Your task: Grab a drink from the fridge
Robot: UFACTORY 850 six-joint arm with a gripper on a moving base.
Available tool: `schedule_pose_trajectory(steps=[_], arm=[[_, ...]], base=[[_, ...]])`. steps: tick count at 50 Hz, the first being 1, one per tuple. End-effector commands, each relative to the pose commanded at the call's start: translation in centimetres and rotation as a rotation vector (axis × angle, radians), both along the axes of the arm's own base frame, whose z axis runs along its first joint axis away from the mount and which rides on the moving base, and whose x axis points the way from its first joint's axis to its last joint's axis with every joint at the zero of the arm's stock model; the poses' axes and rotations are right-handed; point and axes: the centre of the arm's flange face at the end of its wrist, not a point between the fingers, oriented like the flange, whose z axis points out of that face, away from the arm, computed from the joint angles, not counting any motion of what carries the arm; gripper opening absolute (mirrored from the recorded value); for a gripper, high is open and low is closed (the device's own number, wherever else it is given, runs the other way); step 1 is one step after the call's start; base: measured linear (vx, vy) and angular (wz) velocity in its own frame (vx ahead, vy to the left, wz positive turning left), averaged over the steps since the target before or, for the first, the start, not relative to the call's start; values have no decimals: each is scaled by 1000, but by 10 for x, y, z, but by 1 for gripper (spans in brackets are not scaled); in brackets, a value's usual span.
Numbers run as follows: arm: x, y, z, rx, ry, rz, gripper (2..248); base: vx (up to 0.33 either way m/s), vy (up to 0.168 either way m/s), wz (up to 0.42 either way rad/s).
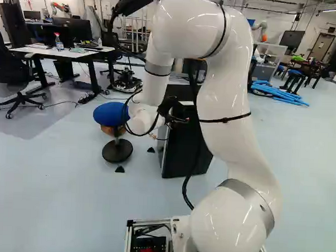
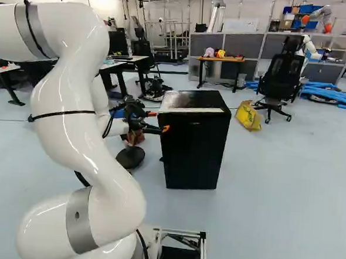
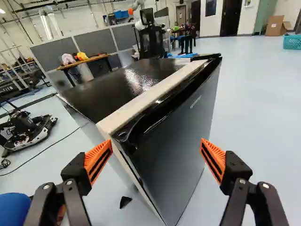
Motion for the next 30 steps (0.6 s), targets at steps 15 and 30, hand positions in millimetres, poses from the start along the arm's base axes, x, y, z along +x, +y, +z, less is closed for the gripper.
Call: schedule_pose_trajectory(steps=[15, 30], arm=[[5, -1, -1, 5, -4, -18, 247], [6, -7, -1, 8, -3, -46, 247]], base=[[0, 0, 0], [0, 0, 0]])
